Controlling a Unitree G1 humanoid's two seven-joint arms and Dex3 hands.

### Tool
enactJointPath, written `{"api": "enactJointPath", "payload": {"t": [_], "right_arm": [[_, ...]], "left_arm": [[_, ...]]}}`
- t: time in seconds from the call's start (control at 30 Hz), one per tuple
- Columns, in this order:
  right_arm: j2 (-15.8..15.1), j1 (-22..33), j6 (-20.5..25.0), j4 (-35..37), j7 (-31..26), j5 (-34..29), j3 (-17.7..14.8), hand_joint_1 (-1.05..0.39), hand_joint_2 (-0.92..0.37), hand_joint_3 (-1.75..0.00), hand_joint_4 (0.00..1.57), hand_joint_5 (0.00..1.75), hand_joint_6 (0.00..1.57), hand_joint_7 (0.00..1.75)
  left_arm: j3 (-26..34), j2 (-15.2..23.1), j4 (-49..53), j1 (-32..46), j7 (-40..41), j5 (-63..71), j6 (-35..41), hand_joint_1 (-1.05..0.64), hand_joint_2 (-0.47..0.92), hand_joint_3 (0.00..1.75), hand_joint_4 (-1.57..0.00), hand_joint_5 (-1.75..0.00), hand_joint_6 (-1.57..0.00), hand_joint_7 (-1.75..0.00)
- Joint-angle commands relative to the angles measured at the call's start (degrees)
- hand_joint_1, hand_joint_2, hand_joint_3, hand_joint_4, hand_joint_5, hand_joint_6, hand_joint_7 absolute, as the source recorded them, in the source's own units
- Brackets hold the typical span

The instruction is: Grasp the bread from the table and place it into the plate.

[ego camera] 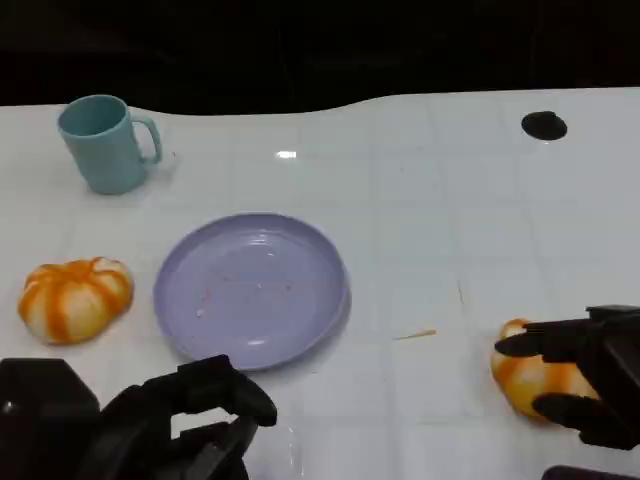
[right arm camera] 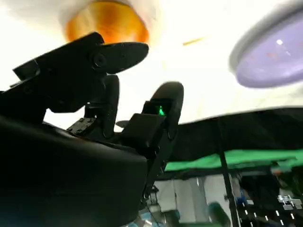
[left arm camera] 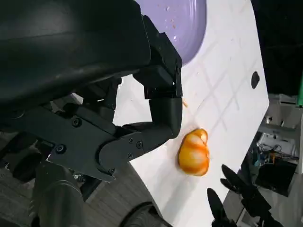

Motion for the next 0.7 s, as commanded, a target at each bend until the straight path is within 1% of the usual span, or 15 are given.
{"api": "enactJointPath", "payload": {"t": [0.03,0.13,0.27,0.37,0.5,0.7], "right_arm": [[-1.72,-0.97,3.07,-3.38,5.76,-3.4,0.22,-0.48,-0.85,-0.02,0.39,0.43,0.56,0.0],[-2.24,-1.33,4.47,-4.26,9.68,-5.88,0.71,-0.54,-0.86,-0.01,0.29,0.36,0.44,0.0],[-2.13,-2.12,5.84,-4.05,12.91,-8.03,1.42,-0.59,-0.86,0.0,0.2,0.31,0.37,0.0],[-2.02,-3.07,6.36,-2.42,13.69,-8.91,2.35,-0.6,-0.86,0.0,0.19,0.3,0.35,0.0],[-1.74,-4.94,7.18,1.2,14.25,-11.16,4.49,-0.61,-0.87,-0.01,0.18,0.29,0.34,0.0],[-0.92,-8.04,8.97,7.29,12.98,-13.85,7.31,-0.61,-0.89,-0.01,0.2,0.29,0.35,0.01]], "left_arm": [[0.57,0.75,0.37,0.03,-0.18,0.21,-0.44,-0.32,0.78,0.8,-0.67,-1.75,-0.59,-1.47],[0.59,0.7,0.41,-0.02,-0.15,0.1,-0.29,-0.33,0.79,0.8,-0.67,-1.75,-0.59,-1.46],[0.48,0.78,0.29,-0.09,-0.07,0.18,-0.06,-0.34,0.79,0.78,-0.66,-1.75,-0.59,-1.46],[0.46,0.72,0.43,-0.08,-0.14,0.21,-0.33,-0.34,0.79,0.77,-0.66,-1.75,-0.59,-1.46],[0.46,0.58,0.22,-0.2,0.19,0.05,0.32,-0.34,0.8,0.76,-0.65,-1.75,-0.59,-1.45],[0.22,0.66,-0.48,-0.14,0.58,0.52,0.74,-0.33,0.8,0.74,-0.66,-1.75,-0.6,-1.45]]}}
